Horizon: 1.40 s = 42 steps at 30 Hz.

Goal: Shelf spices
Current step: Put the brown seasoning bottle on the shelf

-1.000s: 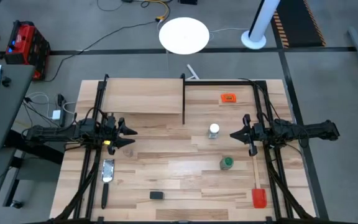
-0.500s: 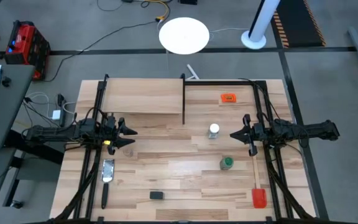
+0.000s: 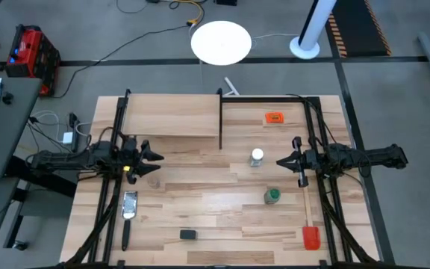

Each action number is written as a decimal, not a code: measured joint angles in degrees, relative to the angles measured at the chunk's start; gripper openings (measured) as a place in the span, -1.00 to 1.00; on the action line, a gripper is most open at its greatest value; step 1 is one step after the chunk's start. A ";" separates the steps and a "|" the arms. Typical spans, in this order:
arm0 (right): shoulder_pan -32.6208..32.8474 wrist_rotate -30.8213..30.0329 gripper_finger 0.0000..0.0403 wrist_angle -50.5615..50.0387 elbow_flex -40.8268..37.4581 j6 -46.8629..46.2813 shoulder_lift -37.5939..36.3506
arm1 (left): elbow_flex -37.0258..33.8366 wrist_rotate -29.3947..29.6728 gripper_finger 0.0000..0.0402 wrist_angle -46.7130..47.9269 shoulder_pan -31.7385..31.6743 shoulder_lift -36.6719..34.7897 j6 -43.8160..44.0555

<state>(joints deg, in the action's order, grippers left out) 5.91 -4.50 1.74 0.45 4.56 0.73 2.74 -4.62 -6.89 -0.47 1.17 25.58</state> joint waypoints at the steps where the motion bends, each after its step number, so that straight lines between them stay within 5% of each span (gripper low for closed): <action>1: -0.01 -0.01 -0.87 0.01 0.00 0.00 -0.01 | 1.13 -0.96 0.02 -1.40 0.00 -0.02 -1.04; 7: -0.04 -0.10 -0.87 1.83 0.25 0.30 -0.02 | 7.18 -2.62 0.02 -2.21 0.00 0.00 -11.04; 12: -0.06 -0.14 -0.87 4.81 3.50 0.85 0.00 | 11.33 1.42 0.02 0.32 0.00 1.85 -17.45; 20: -0.06 -0.12 -0.87 4.48 11.38 0.05 2.80 | 19.75 4.54 0.02 4.02 0.00 15.21 -23.74; 30: 1.16 -0.01 -0.87 4.11 19.72 -10.50 21.90 | 34.65 3.33 0.02 11.80 0.01 33.66 -26.95; 42: 5.36 0.12 -0.87 2.89 35.03 -8.80 43.90 | 37.79 3.41 0.02 12.01 0.00 38.98 -17.71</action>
<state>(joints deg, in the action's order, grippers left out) 11.27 -4.38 4.63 35.48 -4.25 44.63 40.53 -1.21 5.12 -0.47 40.14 7.87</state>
